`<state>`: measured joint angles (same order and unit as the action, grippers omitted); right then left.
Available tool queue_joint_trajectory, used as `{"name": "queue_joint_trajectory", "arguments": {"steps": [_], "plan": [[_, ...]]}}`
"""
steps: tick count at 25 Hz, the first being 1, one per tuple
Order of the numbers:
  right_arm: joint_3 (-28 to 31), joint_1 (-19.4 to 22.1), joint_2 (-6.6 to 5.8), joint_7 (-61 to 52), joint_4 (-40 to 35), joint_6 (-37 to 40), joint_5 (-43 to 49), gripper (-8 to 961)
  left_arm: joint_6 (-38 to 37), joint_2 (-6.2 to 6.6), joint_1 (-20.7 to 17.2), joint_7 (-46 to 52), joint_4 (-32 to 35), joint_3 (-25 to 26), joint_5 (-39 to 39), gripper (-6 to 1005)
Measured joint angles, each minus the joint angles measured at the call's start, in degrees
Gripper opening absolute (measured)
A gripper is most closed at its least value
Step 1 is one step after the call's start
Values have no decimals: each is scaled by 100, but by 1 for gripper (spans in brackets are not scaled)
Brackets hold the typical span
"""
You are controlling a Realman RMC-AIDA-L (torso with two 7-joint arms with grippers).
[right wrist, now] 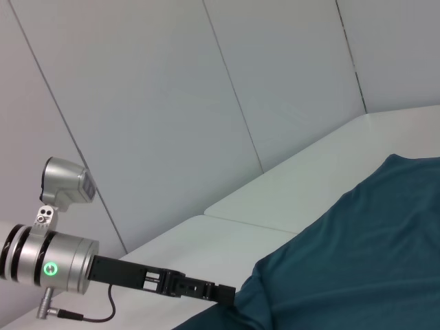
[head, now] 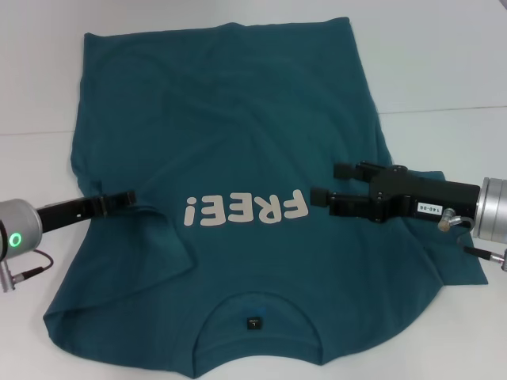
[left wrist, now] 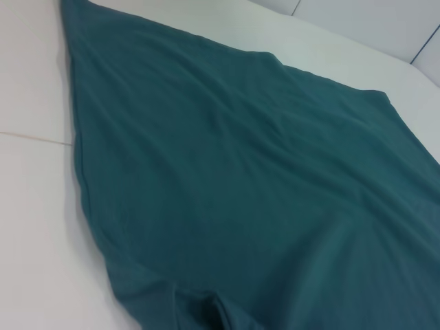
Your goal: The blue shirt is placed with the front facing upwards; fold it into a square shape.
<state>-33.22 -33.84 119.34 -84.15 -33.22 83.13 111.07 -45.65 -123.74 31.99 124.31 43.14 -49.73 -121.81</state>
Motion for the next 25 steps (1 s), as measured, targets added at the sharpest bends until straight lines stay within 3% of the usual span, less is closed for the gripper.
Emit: {"name": "queue_joint_trajectory", "arguments": {"steps": [8, 25], "plan": [[0, -2, -18, -4, -10, -18, -11, 941, 10, -17, 52, -4, -32, -389, 0, 761], [0, 8, -21, -5, -18, -17, -6, 942, -141, 8, 33, 48, 30, -381, -32, 761]]}}
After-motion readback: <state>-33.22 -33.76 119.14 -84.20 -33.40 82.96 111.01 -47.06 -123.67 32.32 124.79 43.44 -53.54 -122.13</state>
